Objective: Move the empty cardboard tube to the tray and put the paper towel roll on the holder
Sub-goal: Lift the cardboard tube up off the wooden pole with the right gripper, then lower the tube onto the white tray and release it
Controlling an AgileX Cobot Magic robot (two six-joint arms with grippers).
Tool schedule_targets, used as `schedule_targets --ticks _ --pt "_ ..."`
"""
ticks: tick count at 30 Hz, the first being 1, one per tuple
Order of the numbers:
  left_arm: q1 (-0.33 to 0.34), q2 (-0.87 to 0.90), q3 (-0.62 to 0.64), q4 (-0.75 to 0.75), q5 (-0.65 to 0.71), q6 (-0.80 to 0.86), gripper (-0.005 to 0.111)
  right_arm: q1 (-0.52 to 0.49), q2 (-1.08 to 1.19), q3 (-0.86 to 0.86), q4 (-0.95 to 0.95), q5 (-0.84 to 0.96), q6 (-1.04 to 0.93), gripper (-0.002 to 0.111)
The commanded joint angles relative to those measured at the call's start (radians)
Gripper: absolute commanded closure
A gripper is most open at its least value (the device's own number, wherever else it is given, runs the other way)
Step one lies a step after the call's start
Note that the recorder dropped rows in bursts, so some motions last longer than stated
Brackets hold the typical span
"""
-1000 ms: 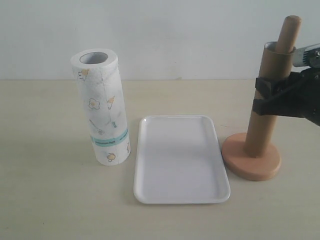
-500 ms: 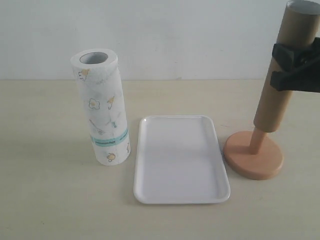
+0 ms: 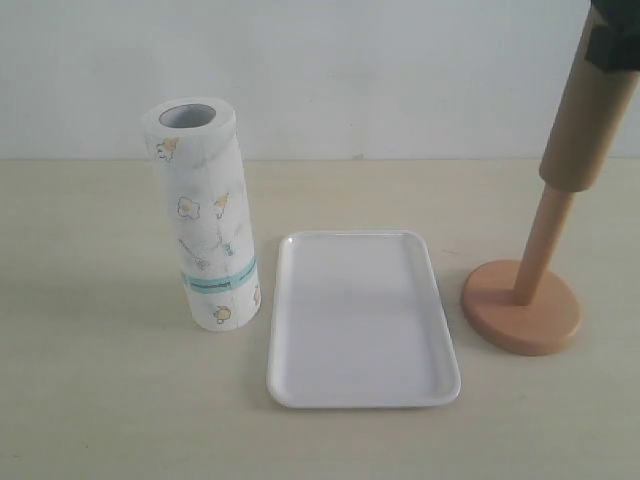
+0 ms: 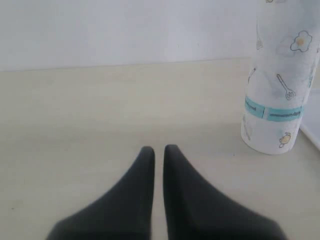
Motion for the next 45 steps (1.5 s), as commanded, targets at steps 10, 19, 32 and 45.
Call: schedule_targets --ticks 10,19,32,45 --pt "0.003 -0.002 0.004 -0.010 -0.006 0.005 0.101 0.000 -0.013 -0.260 0.002 0.135 0.040 0.108" --pt "0.003 -0.002 0.004 -0.010 -0.006 0.005 0.101 0.011 -0.013 -0.405 0.002 0.200 0.060 0.108" --pt "0.003 -0.002 0.004 -0.010 -0.006 0.005 0.101 0.267 -0.007 -0.486 -0.025 0.359 0.022 0.108" --pt "0.003 -0.002 0.004 -0.010 -0.006 0.005 0.101 0.514 0.178 -0.321 -0.012 0.489 0.066 0.109"
